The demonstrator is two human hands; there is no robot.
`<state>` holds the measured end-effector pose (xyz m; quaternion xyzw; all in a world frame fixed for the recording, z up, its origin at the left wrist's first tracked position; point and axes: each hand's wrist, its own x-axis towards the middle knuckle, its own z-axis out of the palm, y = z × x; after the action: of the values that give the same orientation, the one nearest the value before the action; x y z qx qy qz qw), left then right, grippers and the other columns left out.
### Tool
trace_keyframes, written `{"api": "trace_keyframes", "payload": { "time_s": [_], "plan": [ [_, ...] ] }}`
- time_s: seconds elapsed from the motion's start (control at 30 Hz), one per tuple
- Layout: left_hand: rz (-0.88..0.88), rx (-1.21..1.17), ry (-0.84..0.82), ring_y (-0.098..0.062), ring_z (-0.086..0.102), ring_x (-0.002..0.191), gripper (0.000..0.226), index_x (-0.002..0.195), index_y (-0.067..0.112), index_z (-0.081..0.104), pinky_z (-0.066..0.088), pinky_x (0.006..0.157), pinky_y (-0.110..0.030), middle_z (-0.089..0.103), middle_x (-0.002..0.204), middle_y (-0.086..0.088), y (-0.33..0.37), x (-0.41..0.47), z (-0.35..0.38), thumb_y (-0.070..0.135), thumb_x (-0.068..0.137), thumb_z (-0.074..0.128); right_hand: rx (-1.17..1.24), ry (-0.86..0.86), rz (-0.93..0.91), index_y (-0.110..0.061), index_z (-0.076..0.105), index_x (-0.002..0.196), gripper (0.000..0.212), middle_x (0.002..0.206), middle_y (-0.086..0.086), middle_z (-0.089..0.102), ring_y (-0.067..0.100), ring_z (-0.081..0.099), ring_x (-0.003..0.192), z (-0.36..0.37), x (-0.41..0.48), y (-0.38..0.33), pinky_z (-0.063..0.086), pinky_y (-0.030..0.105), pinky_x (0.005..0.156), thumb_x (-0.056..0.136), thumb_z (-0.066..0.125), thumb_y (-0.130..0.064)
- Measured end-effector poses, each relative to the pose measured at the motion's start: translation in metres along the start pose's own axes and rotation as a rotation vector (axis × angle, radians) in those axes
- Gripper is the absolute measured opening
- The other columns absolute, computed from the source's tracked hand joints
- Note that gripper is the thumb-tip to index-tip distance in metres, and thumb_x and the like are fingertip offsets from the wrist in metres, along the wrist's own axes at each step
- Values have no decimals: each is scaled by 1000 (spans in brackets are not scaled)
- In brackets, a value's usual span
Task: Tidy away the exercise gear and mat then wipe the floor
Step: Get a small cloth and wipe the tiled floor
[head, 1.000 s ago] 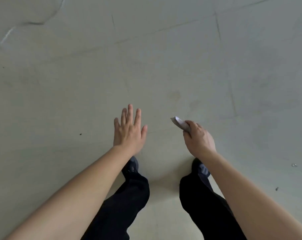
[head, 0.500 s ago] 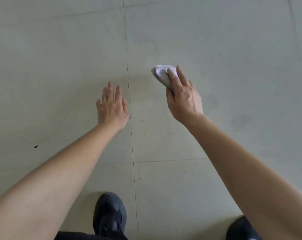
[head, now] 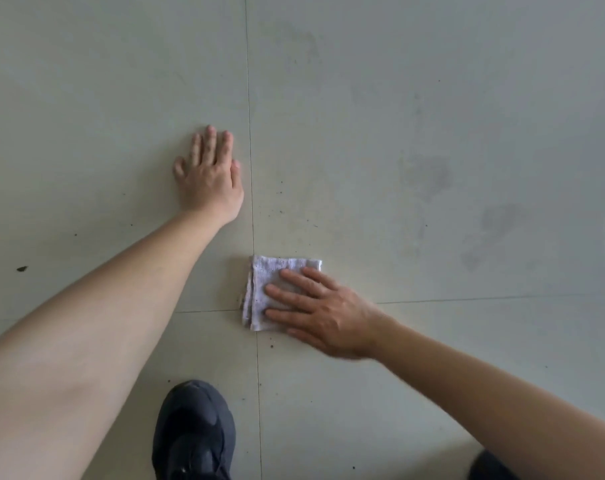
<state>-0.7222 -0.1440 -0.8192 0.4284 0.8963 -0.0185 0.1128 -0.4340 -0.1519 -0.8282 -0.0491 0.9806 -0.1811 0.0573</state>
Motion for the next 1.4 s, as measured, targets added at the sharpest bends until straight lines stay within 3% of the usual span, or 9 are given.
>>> {"api": "trace_keyframes", "payload": {
  "time_s": [0.1, 0.3, 0.63, 0.7, 0.93, 1.0, 1.23, 1.3, 1.4],
  "plan": [
    [-10, -2, -6, -25, 12, 151, 53, 156, 24, 21, 18, 114, -51, 12, 165, -2, 0, 1, -1, 31, 103, 30, -115, 44, 14, -30, 33, 154, 47, 164, 4, 22, 28, 12, 153, -13, 11, 53, 13, 48, 123, 108, 33, -39],
    [-33, -2, -150, -23, 1, 152, 57, 157, 23, 9, 13, 118, -51, -2, 166, 0, 2, 7, -15, 28, 104, 29, 125, 143, 955, -39, 9, 158, 53, 167, -4, -5, 28, -11, 153, -70, 12, 123, -5, 55, 122, 106, 16, -49],
    [-5, 13, -46, -26, 8, 151, 57, 157, 20, 16, 16, 115, -53, 6, 165, -3, 0, 2, -4, 29, 103, 31, -35, 27, 118, -26, 25, 157, 52, 166, 2, 16, 31, 3, 154, -8, -26, 19, 10, 50, 124, 108, 35, -36],
    [-1, 20, -50, -26, 7, 151, 57, 157, 20, 15, 16, 115, -53, 5, 165, -4, 0, 1, -3, 30, 103, 30, -83, 45, 197, -29, 28, 156, 50, 165, 1, 18, 27, 9, 153, -19, -37, 57, 10, 47, 124, 107, 33, -40],
    [-7, 5, -61, -25, 4, 152, 56, 157, 21, 13, 14, 117, -53, 3, 166, -2, 0, 1, -3, 30, 104, 28, 71, 259, 1175, -34, 19, 158, 53, 167, 1, 6, 27, 2, 154, -54, -67, 123, 5, 44, 125, 106, 24, -44],
    [-11, -5, -52, -25, 7, 152, 56, 157, 20, 16, 15, 116, -53, 5, 166, -2, 0, 0, -3, 29, 103, 30, 57, 284, 1153, -30, 23, 157, 53, 167, 6, 10, 32, 5, 153, -45, -42, 99, 8, 49, 124, 105, 23, -42],
    [11, -33, 80, -31, 24, 145, 49, 147, 21, 39, 24, 108, -52, 22, 162, -8, -4, 4, -10, 21, 98, 43, -18, 49, 282, -28, 23, 157, 52, 166, 5, 11, 31, 2, 153, -19, 3, 38, 5, 47, 125, 107, 32, -37],
    [3, -27, 74, -29, 19, 148, 51, 149, 23, 36, 21, 110, -54, 19, 163, -8, -8, 6, -8, 22, 99, 41, -62, 48, 277, -31, 24, 157, 52, 166, 4, 14, 29, 7, 153, -31, 8, 73, 6, 45, 124, 107, 30, -41],
    [-40, -68, 9, -23, 14, 151, 52, 153, 27, 28, 18, 114, -52, 14, 164, -2, -9, 12, -6, 21, 101, 36, -14, 146, 656, -33, 20, 158, 52, 167, 3, 8, 28, 3, 154, -60, 19, 128, 4, 44, 125, 107, 25, -43]
  ]
}}
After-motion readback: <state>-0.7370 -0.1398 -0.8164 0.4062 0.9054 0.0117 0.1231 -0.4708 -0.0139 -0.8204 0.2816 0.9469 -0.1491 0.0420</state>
